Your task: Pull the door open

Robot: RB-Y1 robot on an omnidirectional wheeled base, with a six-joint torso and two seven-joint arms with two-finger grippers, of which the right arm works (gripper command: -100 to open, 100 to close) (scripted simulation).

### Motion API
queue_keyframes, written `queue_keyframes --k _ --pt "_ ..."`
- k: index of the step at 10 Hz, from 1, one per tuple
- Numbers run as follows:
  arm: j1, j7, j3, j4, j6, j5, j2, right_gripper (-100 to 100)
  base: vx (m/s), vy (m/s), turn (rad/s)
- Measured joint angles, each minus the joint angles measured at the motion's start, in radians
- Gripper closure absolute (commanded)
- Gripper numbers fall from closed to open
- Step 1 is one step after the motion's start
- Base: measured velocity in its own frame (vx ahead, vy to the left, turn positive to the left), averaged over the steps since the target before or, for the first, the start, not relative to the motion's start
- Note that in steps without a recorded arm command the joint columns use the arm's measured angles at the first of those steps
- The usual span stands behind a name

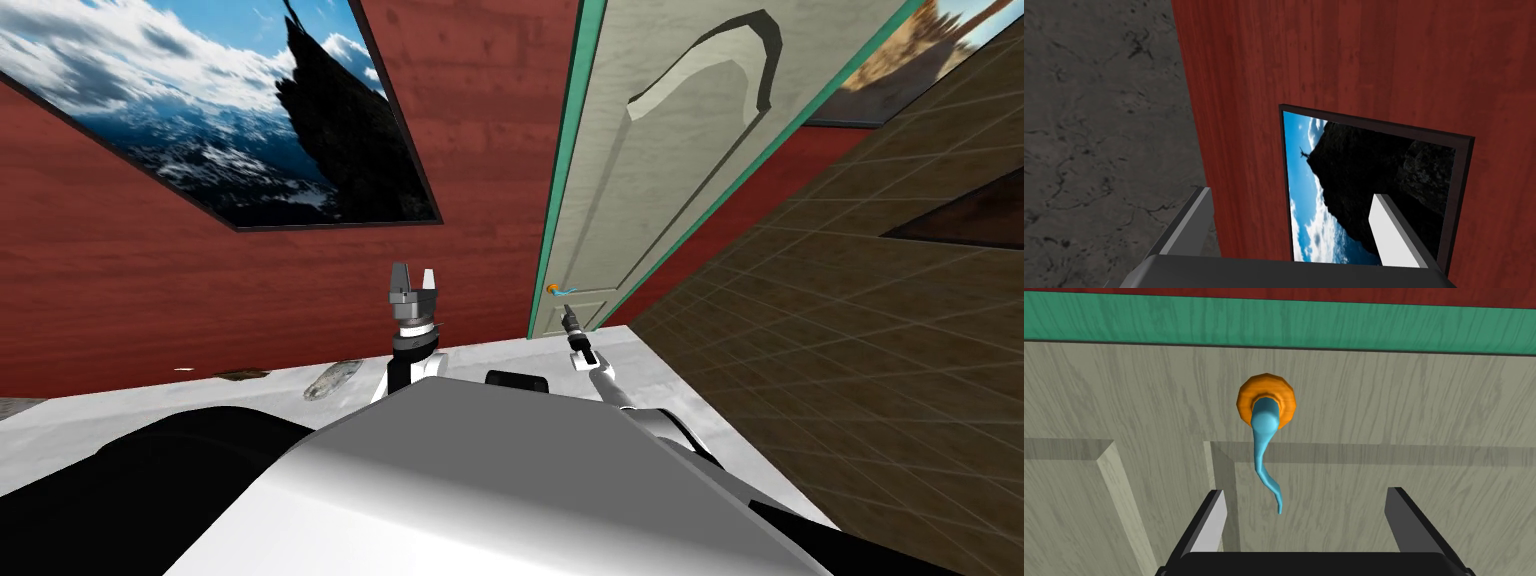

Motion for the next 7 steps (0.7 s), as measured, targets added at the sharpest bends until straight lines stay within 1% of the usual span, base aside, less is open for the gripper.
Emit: queue_keyframes --k 3,4,7 --pt "-0.023 -0.002 0.007 0.057 -0.012 -0.003 -0.007 -100 0.030 -0.114 0.099" --pt "-0.026 -0.002 0.009 0.067 -0.013 -0.003 -0.010 -100 0.020 -0.098 0.074" --pt "-0.056 -0.005 0.014 0.131 -0.027 -0.006 -0.014 -100 0.020 -0.104 0.108"
